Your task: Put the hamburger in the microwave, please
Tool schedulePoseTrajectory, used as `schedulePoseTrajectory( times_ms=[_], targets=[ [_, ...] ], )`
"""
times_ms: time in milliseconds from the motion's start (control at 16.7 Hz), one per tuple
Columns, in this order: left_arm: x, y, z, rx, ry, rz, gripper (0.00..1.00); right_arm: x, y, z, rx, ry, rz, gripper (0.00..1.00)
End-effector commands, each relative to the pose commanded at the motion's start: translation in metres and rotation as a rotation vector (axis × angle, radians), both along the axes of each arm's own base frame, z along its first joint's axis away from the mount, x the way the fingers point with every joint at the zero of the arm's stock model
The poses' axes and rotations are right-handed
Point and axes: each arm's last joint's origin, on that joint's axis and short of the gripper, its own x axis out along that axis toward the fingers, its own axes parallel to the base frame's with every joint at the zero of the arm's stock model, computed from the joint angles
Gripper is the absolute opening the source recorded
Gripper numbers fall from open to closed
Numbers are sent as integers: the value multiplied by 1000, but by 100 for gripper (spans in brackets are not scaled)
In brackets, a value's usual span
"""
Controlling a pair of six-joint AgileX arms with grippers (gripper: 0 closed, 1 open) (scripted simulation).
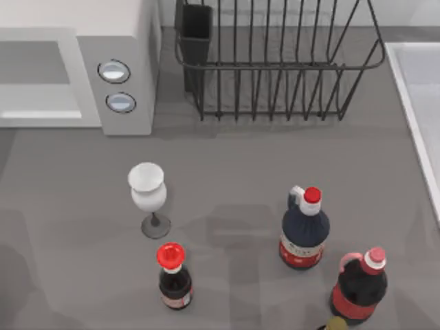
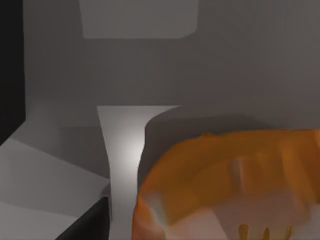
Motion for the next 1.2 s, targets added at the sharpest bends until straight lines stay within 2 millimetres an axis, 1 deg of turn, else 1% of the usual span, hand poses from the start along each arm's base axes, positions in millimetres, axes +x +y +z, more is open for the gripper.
schedulePoseTrajectory(
  times_ms=[60,120,240,360,480,720,840,900,1200],
  targets=[
    [0,0,0,0,0,0,0,0,0,0,0,0,0,100],
    [-2,-5,22,11,-36,-9,0,0,0,0,0,0,0,100],
    [0,-4,26,12,-37,-7,0,0,0,0,0,0,0,100],
    [3,-2,39,13,-40,-9,0,0,0,0,0,0,0,100],
    [4,-1,59,9,-32,-12,0,0,0,0,0,0,0,100],
    [1,-3,105,2,-18,-10,0,0,0,0,0,0,0,100],
    [-1,-5,119,9,-32,-9,0,0,0,0,0,0,0,100],
    [-2,-5,122,11,-36,-9,0,0,0,0,0,0,0,100],
    [0,-5,120,9,-38,-14,0,0,0,0,0,0,0,100]
  ],
)
